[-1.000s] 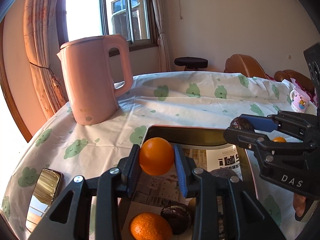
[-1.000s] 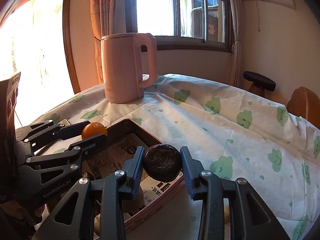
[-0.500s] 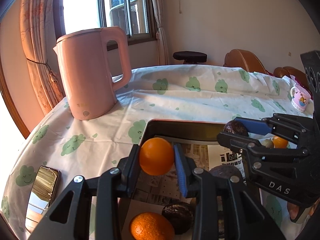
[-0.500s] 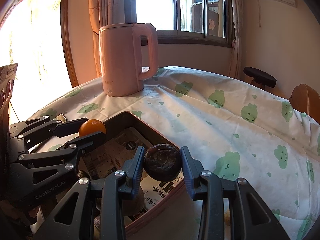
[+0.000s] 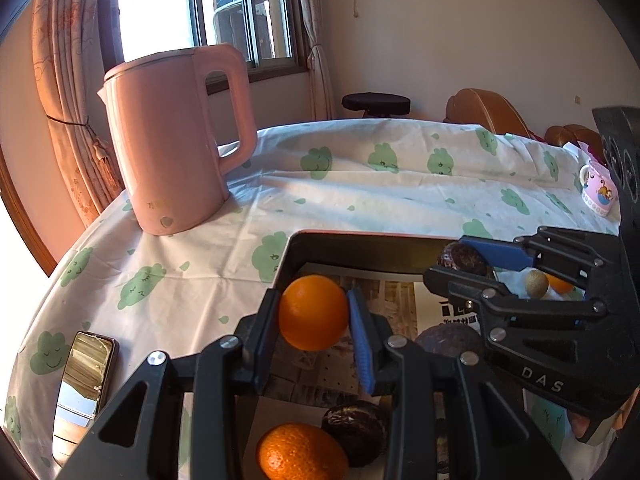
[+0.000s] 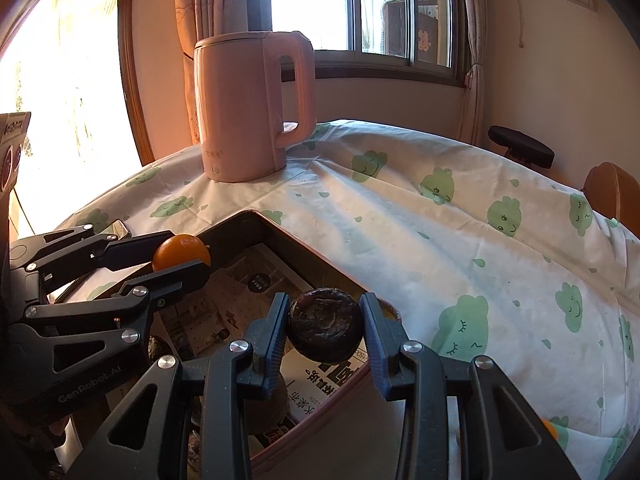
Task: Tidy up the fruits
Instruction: 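Open both tools to release the dark fruit and orange into the tin, then grasp an orange with the right tool while the left grasps a small brown fruit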
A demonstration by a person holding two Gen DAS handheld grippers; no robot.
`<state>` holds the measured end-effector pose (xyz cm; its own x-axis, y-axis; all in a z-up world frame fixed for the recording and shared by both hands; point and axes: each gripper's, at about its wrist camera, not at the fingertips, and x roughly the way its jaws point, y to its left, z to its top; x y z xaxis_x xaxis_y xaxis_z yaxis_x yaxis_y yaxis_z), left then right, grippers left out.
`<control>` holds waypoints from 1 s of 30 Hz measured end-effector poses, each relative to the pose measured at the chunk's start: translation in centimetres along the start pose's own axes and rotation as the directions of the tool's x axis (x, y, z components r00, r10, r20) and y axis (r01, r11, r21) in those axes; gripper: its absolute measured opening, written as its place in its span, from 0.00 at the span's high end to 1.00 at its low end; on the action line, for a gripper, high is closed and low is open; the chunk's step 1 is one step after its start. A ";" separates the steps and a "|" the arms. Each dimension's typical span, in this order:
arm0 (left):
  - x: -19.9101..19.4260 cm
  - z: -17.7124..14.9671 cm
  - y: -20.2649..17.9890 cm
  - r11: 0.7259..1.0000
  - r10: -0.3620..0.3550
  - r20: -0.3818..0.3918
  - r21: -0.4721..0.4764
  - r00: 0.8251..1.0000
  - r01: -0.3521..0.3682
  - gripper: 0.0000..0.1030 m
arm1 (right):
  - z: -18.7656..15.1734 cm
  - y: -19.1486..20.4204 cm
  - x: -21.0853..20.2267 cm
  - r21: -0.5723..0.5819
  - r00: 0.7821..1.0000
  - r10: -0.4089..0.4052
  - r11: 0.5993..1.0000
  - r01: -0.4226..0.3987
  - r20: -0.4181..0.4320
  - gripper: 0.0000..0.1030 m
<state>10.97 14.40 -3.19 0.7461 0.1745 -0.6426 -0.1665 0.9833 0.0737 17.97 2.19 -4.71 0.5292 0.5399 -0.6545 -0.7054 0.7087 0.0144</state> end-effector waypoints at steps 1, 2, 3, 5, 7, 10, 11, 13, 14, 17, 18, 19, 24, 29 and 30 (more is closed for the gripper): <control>0.0 0.0 0.0 1.000 -0.001 0.000 -0.001 1.000 0.001 0.65 | 0.0 0.0 0.0 0.000 1.000 0.002 1.000 -0.002 -0.001 0.63; 0.0 0.0 0.0 1.000 -0.002 -0.001 -0.002 1.000 0.002 0.65 | 0.0 0.0 0.0 -0.001 1.000 0.002 1.000 -0.002 -0.001 0.63; 0.1 0.0 0.0 1.000 -0.002 -0.002 -0.002 1.000 0.002 0.65 | 0.0 0.0 0.1 -0.001 1.000 0.002 1.000 -0.002 -0.002 0.63; 0.0 0.0 0.0 1.000 -0.002 -0.002 -0.001 1.000 0.002 0.65 | 0.0 0.1 0.1 -0.002 1.000 0.004 1.000 -0.004 -0.003 0.63; 0.1 0.0 0.0 1.000 0.000 -0.004 -0.002 1.000 0.000 0.65 | 0.0 0.1 0.2 -0.001 1.000 0.007 1.000 -0.007 -0.004 0.63; 0.0 0.0 0.0 1.000 0.001 0.001 -0.003 1.000 -0.001 0.63 | -0.1 0.2 0.3 -0.001 1.000 0.018 1.000 -0.018 -0.008 0.63; -0.1 0.0 -0.1 1.000 0.005 0.004 0.000 1.000 -0.005 0.63 | -0.1 0.3 0.3 -0.001 1.000 0.025 1.000 -0.025 -0.011 0.63; 0.0 -0.1 -0.1 1.000 0.009 0.003 0.004 1.000 -0.009 0.62 | -0.1 0.4 0.3 -0.005 1.000 0.027 1.000 -0.027 -0.014 0.62; -0.1 -0.1 -0.1 1.000 0.008 0.004 0.000 1.000 -0.008 0.56 | -0.1 0.5 0.4 -0.007 1.000 0.026 1.000 -0.026 -0.015 0.62; -0.7 -0.1 0.2 1.000 -0.002 0.026 -0.025 1.000 0.003 0.40 | -0.1 0.4 0.1 -0.004 1.000 0.024 1.000 -0.024 -0.012 0.60; -1.0 -0.2 0.3 0.999 -0.010 0.037 -0.031 0.999 0.011 0.36 | -0.1 0.3 -0.1 -0.003 1.000 0.020 1.000 -0.020 -0.009 0.58; -1.4 -0.2 0.4 0.999 -0.017 0.049 -0.040 0.999 0.019 0.34 | -0.1 0.2 -0.4 -0.002 1.000 0.017 1.000 -0.017 -0.005 0.57; -3.5 0.0 -0.2 0.997 -0.045 0.113 -0.056 0.993 0.051 0.28 | -0.6 -1.2 -3.1 -0.030 0.999 -0.028 0.999 0.029 0.027 0.46; -4.9 0.3 -2.1 0.995 -0.073 0.156 -0.054 0.985 0.082 0.27 | -2.0 -5.7 -5.9 -0.014 0.989 -0.143 0.989 0.144 0.032 0.46; -5.0 0.3 -2.5 0.995 -0.079 0.160 -0.052 0.984 0.089 0.27 | -2.3 -6.8 -6.3 -0.001 0.985 -0.172 0.985 0.172 0.026 0.46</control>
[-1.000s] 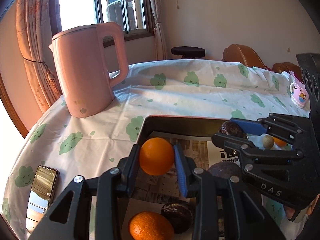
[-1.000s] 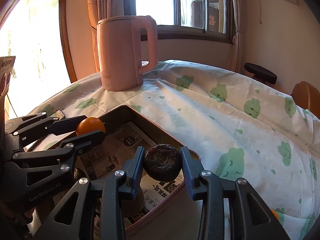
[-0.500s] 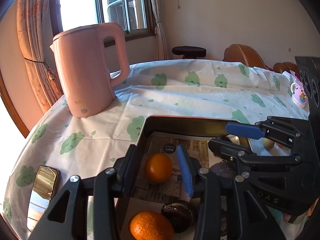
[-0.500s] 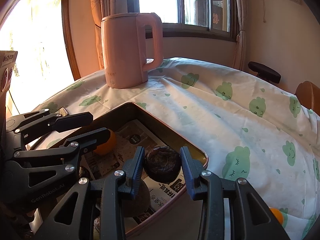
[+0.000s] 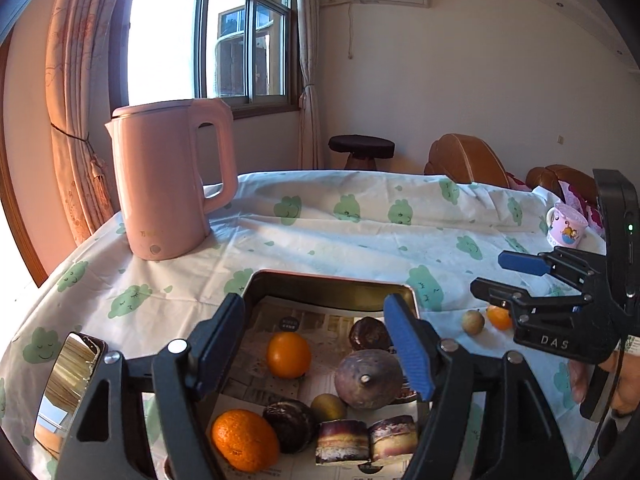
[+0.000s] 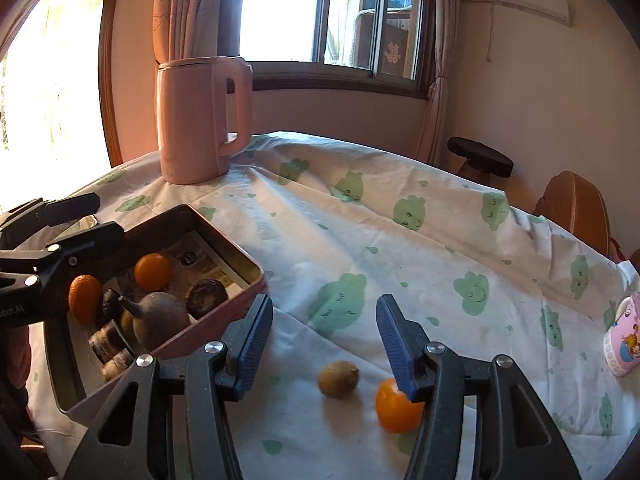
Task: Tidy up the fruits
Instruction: 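Grasp an orange with the right tool while the left grasps a small brown fruit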
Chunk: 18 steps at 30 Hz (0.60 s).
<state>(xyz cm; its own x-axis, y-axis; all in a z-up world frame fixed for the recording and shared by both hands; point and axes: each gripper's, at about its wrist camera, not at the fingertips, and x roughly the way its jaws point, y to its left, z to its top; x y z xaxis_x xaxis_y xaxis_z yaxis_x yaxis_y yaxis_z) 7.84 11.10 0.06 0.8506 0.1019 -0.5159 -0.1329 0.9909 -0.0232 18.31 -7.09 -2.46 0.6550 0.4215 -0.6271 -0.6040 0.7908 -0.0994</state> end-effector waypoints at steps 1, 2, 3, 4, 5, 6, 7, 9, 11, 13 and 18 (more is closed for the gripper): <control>0.0 0.0 -0.5 1.000 -0.006 0.001 0.001 1.000 0.006 0.26 | -0.4 -1.1 -0.2 0.015 1.000 -0.025 1.000 0.025 -0.007 0.45; 0.0 -0.1 -1.0 1.000 -0.011 0.002 0.004 1.000 0.011 0.24 | -0.9 -2.2 -0.4 0.031 0.999 -0.042 0.999 0.042 -0.015 0.45; 0.1 -0.2 -1.5 1.000 -0.015 0.002 0.008 1.000 0.015 0.24 | -1.3 -3.1 -0.5 0.048 0.998 -0.050 0.998 0.051 -0.025 0.45; 0.2 -0.2 -2.1 1.000 -0.021 -0.001 0.012 1.000 0.021 0.24 | -1.8 -3.9 -0.5 0.065 0.998 -0.056 0.996 0.058 -0.036 0.45; 0.3 -0.4 -2.7 0.999 -0.029 -0.007 0.019 1.000 0.029 0.24 | -2.2 -4.6 -0.5 0.077 0.997 -0.059 0.995 0.062 -0.047 0.45; 0.5 -0.5 -3.4 0.999 -0.035 -0.010 0.027 0.999 0.035 0.24 | -2.5 -5.0 -0.5 0.085 0.997 -0.058 0.994 0.063 -0.058 0.45; 0.6 -0.6 -4.0 0.999 -0.040 -0.013 0.037 0.999 0.040 0.24 | -2.8 -5.3 -0.3 0.090 0.996 -0.059 0.994 0.065 -0.069 0.46; 0.7 -0.8 -5.4 0.997 -0.050 -0.019 0.059 0.999 0.051 0.24 | -3.2 -5.4 0.0 0.098 0.995 -0.043 0.994 0.051 -0.088 0.46; 0.9 -0.9 -6.5 0.995 -0.059 -0.023 0.077 0.998 0.060 0.24 | -3.4 -5.3 0.7 0.100 0.993 -0.015 0.995 0.026 -0.116 0.46; 1.1 -0.9 -7.3 0.994 -0.059 -0.031 0.088 0.998 0.061 0.24 | -3.7 -5.0 1.5 0.102 0.990 0.010 0.995 0.005 -0.144 0.46; 1.1 -0.8 -8.9 0.991 -0.063 -0.034 0.112 0.997 0.067 0.24 | -4.4 -4.9 2.7 0.127 0.977 0.070 0.991 -0.045 -0.201 0.66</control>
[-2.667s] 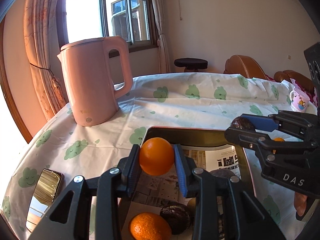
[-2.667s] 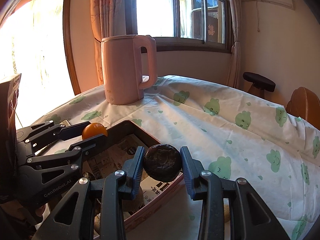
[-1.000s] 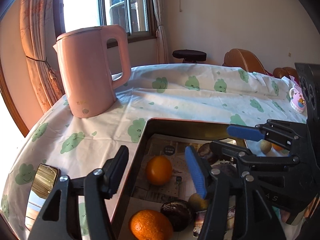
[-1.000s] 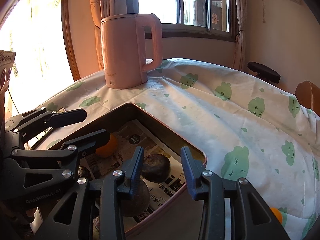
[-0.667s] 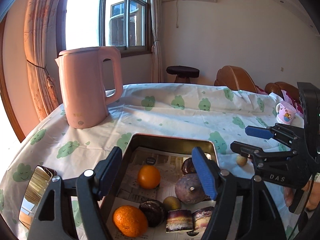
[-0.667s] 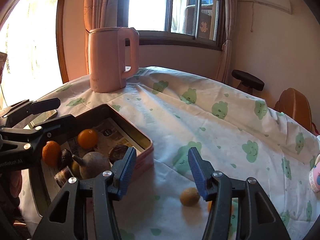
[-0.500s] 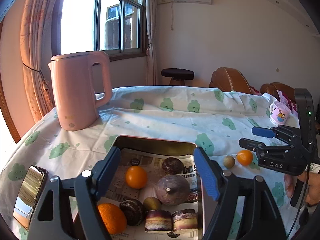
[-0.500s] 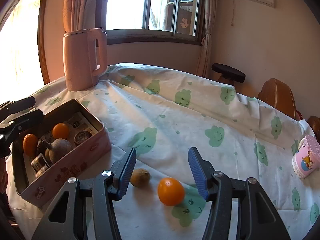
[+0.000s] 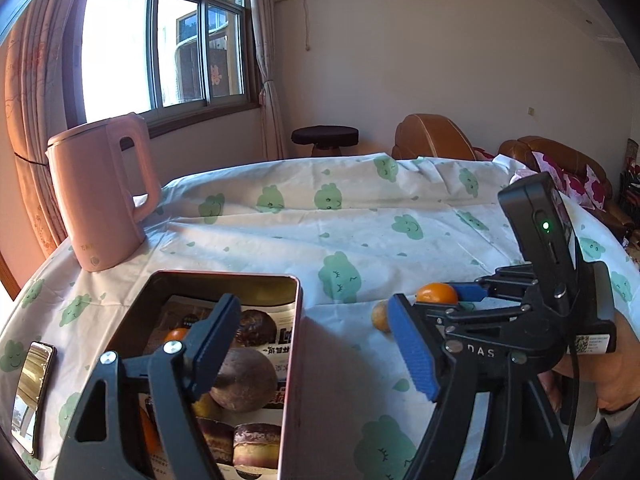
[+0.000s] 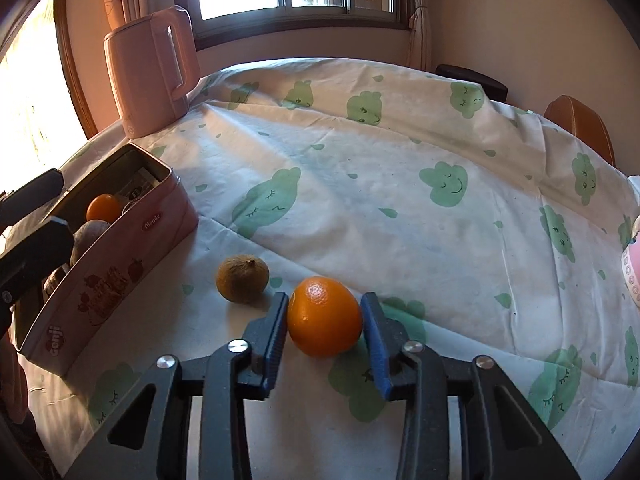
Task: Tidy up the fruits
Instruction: 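Grasp an orange with the right tool while the left grasps a small brown fruit, then lift the orange and brown fruit and carry them toward the tin box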
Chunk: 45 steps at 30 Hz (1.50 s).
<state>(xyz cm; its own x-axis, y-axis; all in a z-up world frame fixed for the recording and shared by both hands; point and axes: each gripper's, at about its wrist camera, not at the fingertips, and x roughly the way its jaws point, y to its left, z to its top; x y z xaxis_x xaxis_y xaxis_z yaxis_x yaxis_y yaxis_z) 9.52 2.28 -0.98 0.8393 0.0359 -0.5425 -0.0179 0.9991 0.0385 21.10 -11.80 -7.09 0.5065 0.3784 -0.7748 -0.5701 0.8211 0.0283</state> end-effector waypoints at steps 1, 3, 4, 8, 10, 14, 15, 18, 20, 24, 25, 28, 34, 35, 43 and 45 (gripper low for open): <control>0.1 0.0 -0.4 1.000 0.002 -0.001 0.011 1.000 -0.002 0.24 | -0.1 -0.1 -0.2 0.001 1.000 0.002 1.000 -0.002 0.008 0.66; 0.3 0.1 -1.2 1.000 -0.006 -0.007 0.025 1.000 0.006 0.24 | -0.3 -0.5 -0.6 0.012 1.000 0.005 1.000 -0.005 0.020 0.66; 0.6 0.1 -1.6 0.999 -0.015 -0.016 0.031 1.000 0.015 0.24 | -0.4 -0.8 -0.9 0.021 1.000 -0.005 1.000 0.004 0.029 0.67; 2.3 0.2 -3.3 0.997 -0.044 -0.069 0.052 0.997 0.048 0.39 | -0.7 -2.6 -1.8 0.062 0.996 -0.069 0.996 0.066 0.059 0.67; 3.5 0.2 -4.3 0.996 -0.053 -0.106 0.065 0.993 0.060 0.43 | -0.8 -3.6 -2.2 0.087 0.994 -0.083 0.993 0.076 0.073 0.67; 5.8 0.3 -5.3 0.996 -0.042 -0.161 0.072 0.986 0.055 0.43 | -1.1 -4.9 -3.0 0.133 0.992 -0.062 0.990 0.047 0.111 0.67; 6.3 0.3 -5.4 0.996 -0.044 -0.173 0.072 0.984 0.057 0.43 | -1.2 -4.9 -3.2 0.132 0.991 -0.061 0.990 0.045 0.118 0.67; 7.6 0.1 -5.6 0.996 -0.037 -0.210 0.066 0.977 0.052 0.44 | -1.2 -4.5 -3.4 0.118 0.990 -0.062 0.992 0.047 0.128 0.67; 8.3 0.1 -5.6 0.996 -0.049 -0.236 0.056 0.971 0.064 0.47 | -1.2 -4.4 -3.4 0.109 0.990 -0.063 0.993 0.049 0.128 0.66; 9.4 0.2 -5.7 0.996 -0.071 -0.273 0.033 0.960 0.083 0.53 | -1.1 -4.4 -3.3 0.106 0.990 -0.063 0.993 0.050 0.125 0.66; 9.7 0.3 -5.8 0.996 -0.074 -0.285 0.031 0.956 0.086 0.56 | -1.2 -4.4 -3.3 0.104 0.990 -0.065 0.993 0.053 0.122 0.66; 10.4 0.2 -5.9 0.994 -0.090 -0.311 0.024 0.946 0.103 0.73 | -1.2 -4.3 -3.2 0.098 0.990 -0.069 0.994 0.057 0.123 0.66; 9.9 0.2 -6.0 0.994 -0.090 -0.290 0.030 0.953 0.103 0.73 | -1.2 -4.2 -3.4 0.096 0.989 -0.059 0.994 0.046 0.133 0.66; 9.7 0.3 -6.1 0.994 -0.087 -0.283 0.035 0.955 0.101 0.73 | -1.3 -4.2 -3.5 0.094 0.989 -0.058 0.995 0.045 0.139 0.66; 8.6 0.6 -6.0 0.995 -0.086 -0.221 0.038 0.971 0.097 0.73 | -1.4 -3.8 -4.2 0.073 0.983 -0.052 0.997 0.039 0.175 0.66; 8.3 0.7 -5.9 0.995 -0.089 -0.205 0.034 0.975 0.098 0.73 | -1.4 -3.7 -4.4 0.072 0.982 -0.052 0.997 0.040 0.184 0.66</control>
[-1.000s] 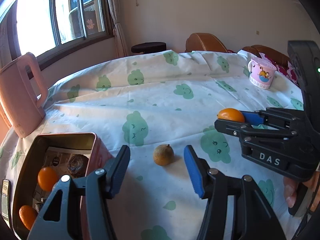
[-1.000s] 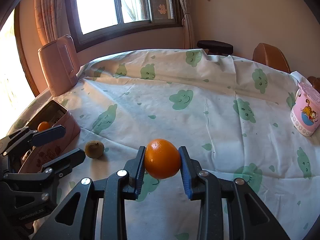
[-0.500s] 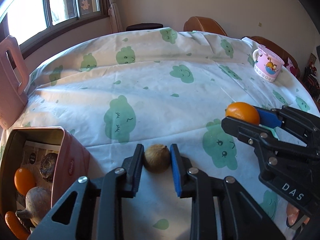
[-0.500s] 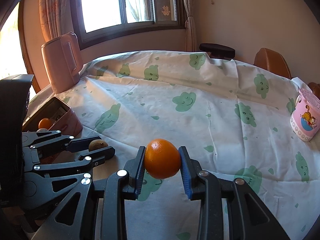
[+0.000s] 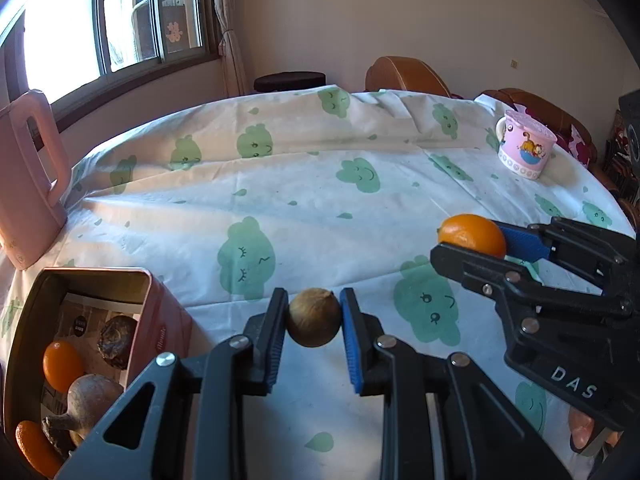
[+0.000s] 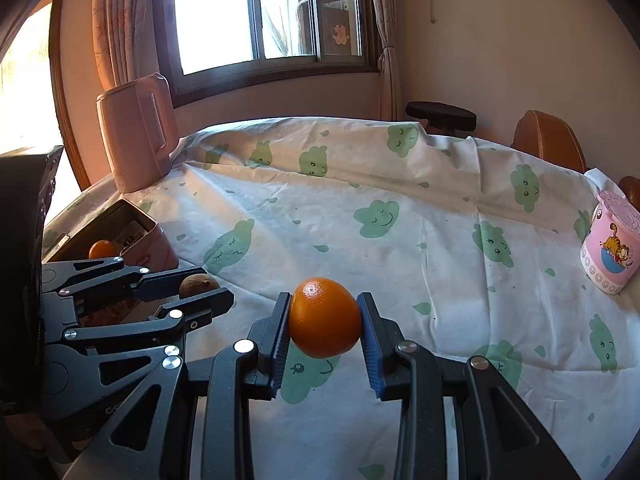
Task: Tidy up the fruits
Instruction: 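Lift the orange and brown fruit and carry them toward the tin box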
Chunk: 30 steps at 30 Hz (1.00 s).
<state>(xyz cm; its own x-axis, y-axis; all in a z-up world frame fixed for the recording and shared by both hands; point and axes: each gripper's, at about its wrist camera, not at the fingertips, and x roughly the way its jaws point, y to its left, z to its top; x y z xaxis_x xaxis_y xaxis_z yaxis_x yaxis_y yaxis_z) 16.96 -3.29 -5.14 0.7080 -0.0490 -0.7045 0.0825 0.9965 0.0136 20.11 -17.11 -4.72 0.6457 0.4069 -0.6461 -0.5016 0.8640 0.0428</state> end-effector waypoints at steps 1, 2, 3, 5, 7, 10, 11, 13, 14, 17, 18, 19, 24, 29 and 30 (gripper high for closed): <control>-0.2 0.0 0.0 1.000 -0.003 0.010 -0.001 1.000 0.003 0.73 | 0.0 0.0 -0.1 0.001 1.000 0.001 1.000 -0.001 0.005 0.66; -0.4 0.0 0.0 1.000 -0.007 0.020 0.000 1.000 0.007 0.73 | 0.0 0.0 -0.2 0.001 1.000 0.001 1.000 -0.001 0.010 0.66; -0.5 0.0 0.0 1.000 -0.008 0.029 -0.001 1.000 0.008 0.73 | 0.0 -0.1 -0.2 0.002 1.000 0.002 1.000 -0.002 0.014 0.66; -0.8 0.0 0.1 1.000 -0.004 0.043 -0.005 0.999 0.005 0.73 | 0.0 -0.1 -0.3 0.002 1.000 0.004 1.000 -0.004 0.021 0.66; -1.0 0.0 0.1 1.000 -0.009 0.056 -0.008 0.998 0.009 0.73 | 0.0 0.0 -0.5 0.001 1.000 0.002 1.000 -0.002 0.028 0.66; -1.4 -0.1 0.3 1.000 -0.011 0.074 -0.013 0.997 0.012 0.73 | 0.0 0.0 -0.7 -0.003 0.999 0.001 1.000 -0.001 0.041 0.66; -1.5 -0.1 0.3 1.000 -0.011 0.080 -0.015 0.997 0.013 0.73 | 0.0 0.1 -0.8 -0.003 0.999 0.000 1.000 0.000 0.047 0.66; -1.7 -0.1 0.3 1.000 -0.012 0.089 -0.018 0.996 0.014 0.73 | 0.0 0.1 -1.0 -0.004 0.998 -0.002 1.000 0.002 0.059 0.66; -1.8 -0.2 0.4 1.000 -0.013 0.094 -0.020 0.995 0.015 0.73 | 0.0 0.1 -1.2 -0.005 0.998 -0.003 1.000 0.003 0.064 0.66; -2.0 -0.2 0.5 1.000 -0.013 0.106 -0.025 0.994 0.016 0.73 | 0.0 0.2 -1.4 -0.010 0.997 -0.006 1.000 0.007 0.079 0.66; -2.0 -0.2 0.5 1.000 -0.013 0.110 -0.027 0.994 0.016 0.73 | 0.0 0.3 -1.5 -0.012 0.997 -0.007 1.000 0.008 0.083 0.66; -2.1 -0.2 0.5 0.999 -0.013 0.113 -0.029 0.994 0.016 0.73 | -0.1 0.3 -1.6 -0.013 0.996 -0.008 1.000 0.010 0.087 0.66; -2.4 -0.3 0.8 0.999 -0.014 0.129 -0.041 0.992 0.019 0.73 | -0.1 0.4 -1.9 -0.014 0.994 -0.012 1.000 0.013 0.107 0.66; -2.7 -0.3 0.9 0.999 -0.011 0.145 -0.045 0.989 0.018 0.73 | -0.2 0.4 -2.1 -0.016 0.992 -0.014 1.000 0.016 0.122 0.66; -2.7 -0.3 0.9 0.999 -0.010 0.148 -0.044 0.989 0.017 0.73 | -0.2 0.4 -2.2 -0.016 0.992 -0.014 1.000 0.017 0.124 0.66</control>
<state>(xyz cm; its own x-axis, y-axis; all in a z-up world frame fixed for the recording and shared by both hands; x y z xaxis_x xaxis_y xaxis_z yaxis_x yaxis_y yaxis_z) 14.88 -2.27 -3.42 0.8031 -0.0689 -0.5918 0.0637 0.9975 -0.0298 18.41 -17.72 -3.44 0.7193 0.4280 -0.5472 -0.5002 0.8657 0.0196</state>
